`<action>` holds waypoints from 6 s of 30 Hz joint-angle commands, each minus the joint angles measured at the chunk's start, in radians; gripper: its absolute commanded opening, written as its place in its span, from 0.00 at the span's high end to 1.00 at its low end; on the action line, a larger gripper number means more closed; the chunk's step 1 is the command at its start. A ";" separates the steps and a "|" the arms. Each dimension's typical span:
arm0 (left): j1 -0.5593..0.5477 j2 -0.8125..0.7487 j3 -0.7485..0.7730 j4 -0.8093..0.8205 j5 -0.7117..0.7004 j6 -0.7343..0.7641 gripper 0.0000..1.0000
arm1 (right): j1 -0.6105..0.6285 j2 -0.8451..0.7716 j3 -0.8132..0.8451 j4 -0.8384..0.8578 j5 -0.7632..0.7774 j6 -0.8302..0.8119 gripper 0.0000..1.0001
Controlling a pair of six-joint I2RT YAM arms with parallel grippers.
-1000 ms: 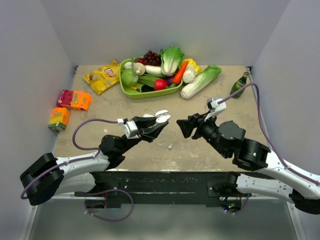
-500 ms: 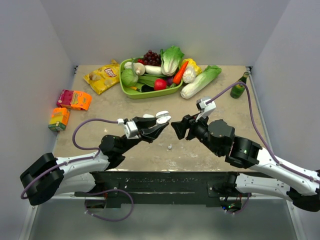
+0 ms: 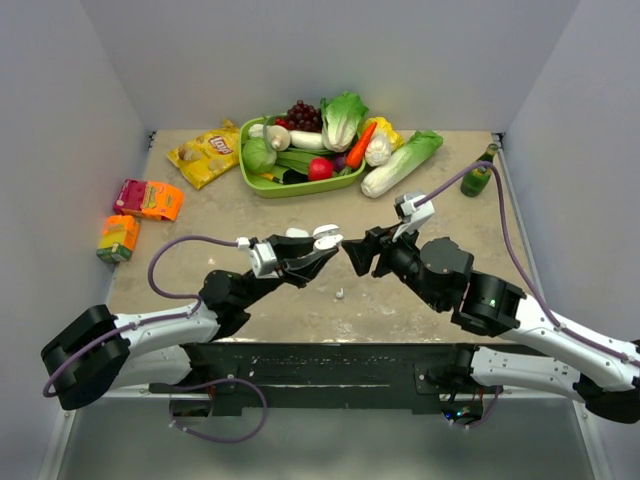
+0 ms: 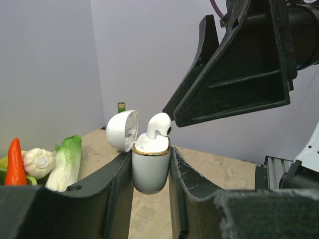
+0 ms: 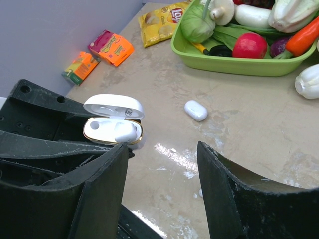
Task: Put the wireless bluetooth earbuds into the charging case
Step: Adjust the earbud with the charging case, then adjust the earbud at the center of the board.
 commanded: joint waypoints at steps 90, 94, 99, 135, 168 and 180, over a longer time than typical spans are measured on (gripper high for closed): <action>0.001 0.003 0.025 0.544 0.084 -0.070 1.00 | 0.001 -0.047 0.020 0.044 -0.120 -0.086 0.59; 0.001 -0.030 -0.003 0.531 0.064 -0.050 1.00 | 0.001 -0.125 -0.033 0.037 0.032 -0.060 0.50; 0.001 -0.170 -0.102 0.489 0.044 -0.043 1.00 | -0.014 -0.122 -0.216 0.009 0.175 0.022 0.49; 0.000 -0.557 -0.359 0.248 0.004 -0.182 1.00 | -0.120 0.609 -0.385 0.423 -0.258 0.130 0.99; 0.000 -0.566 -0.368 0.231 0.001 -0.195 1.00 | -0.267 0.723 -0.308 0.363 -0.169 0.124 0.71; 0.000 -0.566 -0.373 0.239 0.001 -0.196 1.00 | -0.267 0.665 -0.290 0.323 -0.116 0.113 0.54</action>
